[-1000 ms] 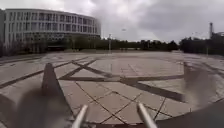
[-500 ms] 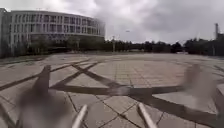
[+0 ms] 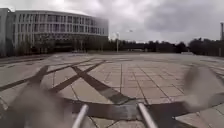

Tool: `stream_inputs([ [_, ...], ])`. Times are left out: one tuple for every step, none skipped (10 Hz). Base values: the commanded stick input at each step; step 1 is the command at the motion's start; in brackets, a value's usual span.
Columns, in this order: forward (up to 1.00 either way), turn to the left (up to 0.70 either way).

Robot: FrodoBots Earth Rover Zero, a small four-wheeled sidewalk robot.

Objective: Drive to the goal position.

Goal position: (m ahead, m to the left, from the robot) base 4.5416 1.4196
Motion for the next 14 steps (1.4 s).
stream_inputs([
  [1.00, 0.00],
  [1.00, 0.00],
  [1.00, 0.00],
  [1.00, 0.22],
  [1.00, 0.27],
  [1.00, 0.27],
  [1.00, 0.27],
  [1.00, 0.27],
  [1.00, 0.27],
  [1.00, 0.27],
  [1.00, 0.27],
  [1.00, 0.27],
  [1.00, 0.27],
  [1.00, 0.27],
])
